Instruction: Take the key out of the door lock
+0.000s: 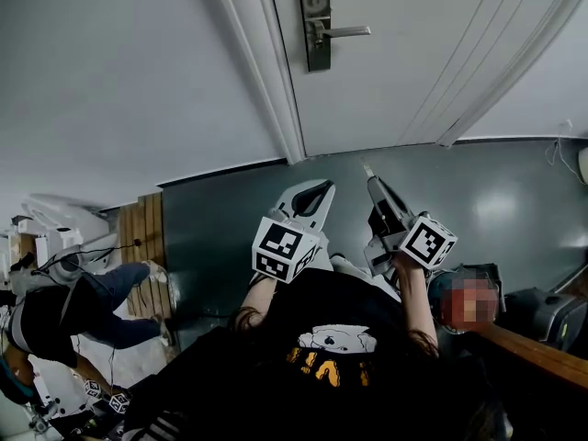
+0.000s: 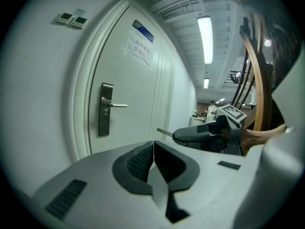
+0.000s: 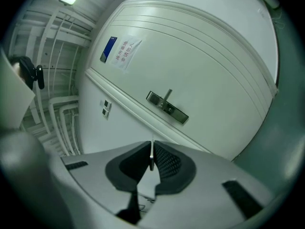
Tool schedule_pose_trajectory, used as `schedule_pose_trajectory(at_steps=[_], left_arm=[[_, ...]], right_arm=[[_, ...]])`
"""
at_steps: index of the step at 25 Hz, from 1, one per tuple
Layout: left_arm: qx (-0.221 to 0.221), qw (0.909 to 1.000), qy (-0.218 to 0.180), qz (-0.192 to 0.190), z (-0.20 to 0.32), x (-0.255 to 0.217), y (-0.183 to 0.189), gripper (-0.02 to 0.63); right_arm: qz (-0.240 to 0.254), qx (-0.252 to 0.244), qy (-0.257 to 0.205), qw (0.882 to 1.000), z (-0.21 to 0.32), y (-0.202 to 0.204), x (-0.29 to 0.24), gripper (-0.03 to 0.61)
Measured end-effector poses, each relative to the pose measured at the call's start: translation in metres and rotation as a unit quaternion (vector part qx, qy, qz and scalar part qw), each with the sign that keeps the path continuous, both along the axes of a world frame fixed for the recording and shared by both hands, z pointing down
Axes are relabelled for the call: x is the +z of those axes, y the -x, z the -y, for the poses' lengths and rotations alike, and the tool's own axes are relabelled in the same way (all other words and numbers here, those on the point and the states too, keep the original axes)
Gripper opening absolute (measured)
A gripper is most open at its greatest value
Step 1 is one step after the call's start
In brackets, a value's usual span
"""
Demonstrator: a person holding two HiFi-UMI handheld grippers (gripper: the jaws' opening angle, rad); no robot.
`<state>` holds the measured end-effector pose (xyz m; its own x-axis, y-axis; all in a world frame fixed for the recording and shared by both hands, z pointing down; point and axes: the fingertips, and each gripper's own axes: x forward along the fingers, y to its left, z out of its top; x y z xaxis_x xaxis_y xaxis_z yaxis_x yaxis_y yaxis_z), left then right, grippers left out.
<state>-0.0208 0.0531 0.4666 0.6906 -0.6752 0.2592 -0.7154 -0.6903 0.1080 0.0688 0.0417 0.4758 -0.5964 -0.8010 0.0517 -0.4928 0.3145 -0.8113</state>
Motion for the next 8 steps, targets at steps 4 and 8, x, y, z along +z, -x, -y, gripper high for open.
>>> schedule_pose_trajectory(at_steps=[4, 8], left_arm=[[0.0, 1.0, -0.002, 0.003, -0.006, -0.001, -0.001, 0.009], [-0.003, 1.0, 0.001, 0.004, -0.011, 0.0, -0.001, 0.009]], right_arm=[[-0.018, -0.001, -0.003, 1.0, -0.003, -0.004, 0.005, 0.021], [-0.014, -0.01, -0.013, 1.0, -0.006, 0.003, -0.008, 0.021]])
